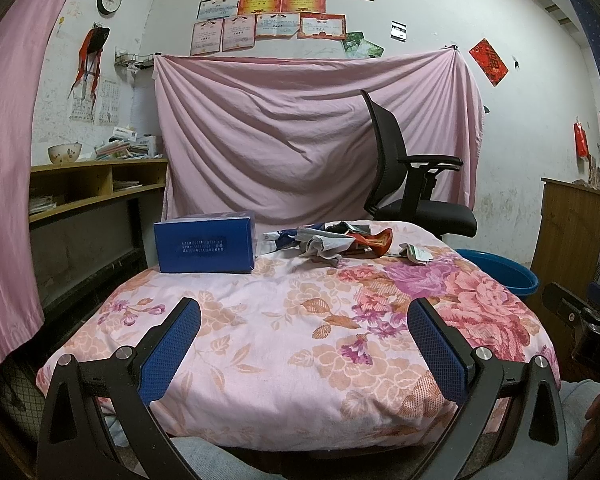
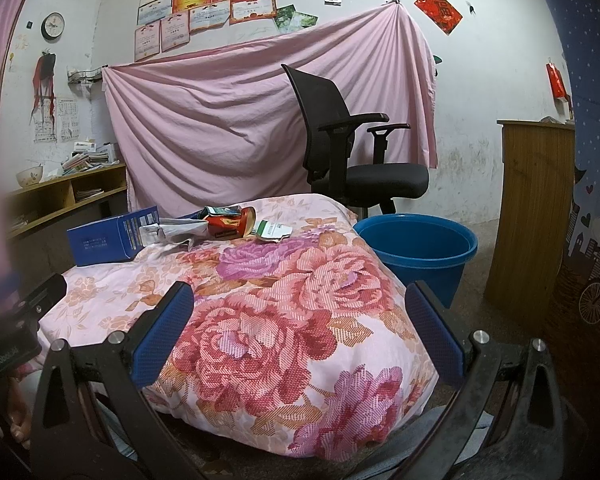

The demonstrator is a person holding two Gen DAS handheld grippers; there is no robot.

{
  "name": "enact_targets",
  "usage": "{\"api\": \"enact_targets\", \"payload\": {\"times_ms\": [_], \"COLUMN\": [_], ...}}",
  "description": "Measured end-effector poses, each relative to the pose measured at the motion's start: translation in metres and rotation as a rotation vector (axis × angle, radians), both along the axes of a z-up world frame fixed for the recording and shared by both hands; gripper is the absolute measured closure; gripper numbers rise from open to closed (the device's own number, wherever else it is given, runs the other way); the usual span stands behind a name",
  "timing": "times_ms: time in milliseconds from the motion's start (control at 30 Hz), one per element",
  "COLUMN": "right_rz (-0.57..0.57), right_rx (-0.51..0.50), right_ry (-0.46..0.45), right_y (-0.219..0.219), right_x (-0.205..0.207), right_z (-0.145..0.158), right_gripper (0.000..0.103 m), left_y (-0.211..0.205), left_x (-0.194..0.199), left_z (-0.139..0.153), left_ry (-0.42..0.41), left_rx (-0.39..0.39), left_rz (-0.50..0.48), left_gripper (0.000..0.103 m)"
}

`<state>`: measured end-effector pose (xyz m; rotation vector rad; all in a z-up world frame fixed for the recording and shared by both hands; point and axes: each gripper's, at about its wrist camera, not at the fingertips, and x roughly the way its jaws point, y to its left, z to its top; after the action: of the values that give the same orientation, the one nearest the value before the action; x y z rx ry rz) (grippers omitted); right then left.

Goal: Collect trash
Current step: 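Grasp the grey tissue with the left tool while the right tool grasps the white receipt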

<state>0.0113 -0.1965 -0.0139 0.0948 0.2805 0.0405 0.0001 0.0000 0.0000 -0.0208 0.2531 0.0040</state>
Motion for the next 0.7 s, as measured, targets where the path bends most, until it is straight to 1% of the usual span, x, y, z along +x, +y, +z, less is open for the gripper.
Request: {"api": "enact_targets", "payload": {"times_ms": [167,300,400,500,567,700], "right_rz": [0.001,0.014,0.025,0.039,0.043,0.047], "right_rx": [0.0,-0.009,-0.034,-0.064,-0.078,-0.064], "right_ry": [0.002,-0.006,-0.026,-0.041,-0.047,-0.056], "right_y": [0.002,0.005,0.009,0.01,0.01,0.005], "right_x": [0.0,-0.001,0.001,0.011,0.021,0.046], "right_z": [-0.001,0.003,0.01,0.019,0.026,0.037], "right_gripper": [0.0,0.0,0.0,0.0,0.0,0.0], "left_y": [0.004,0.01,0.011,0.008,0.006,0.007], "left_x": [-0.001,0.005,0.009,0.022,0.037,0.066], "left_z": [0.002,0.006,0.012,0.019,0.021,0.025], "left_ry": [0.008,0.009,-0.014,-0.03,-0.029,-0.035], "left_rx": [-0.022,-0.066,-0.061,-0.03,-0.024,-0.027], "left_rz": [-0.003,-0.016,-0.02,-0.029,-0.036,-0.035], "left_gripper": [0.002,0.002,0.002,0.002,0.002,0.002]}}
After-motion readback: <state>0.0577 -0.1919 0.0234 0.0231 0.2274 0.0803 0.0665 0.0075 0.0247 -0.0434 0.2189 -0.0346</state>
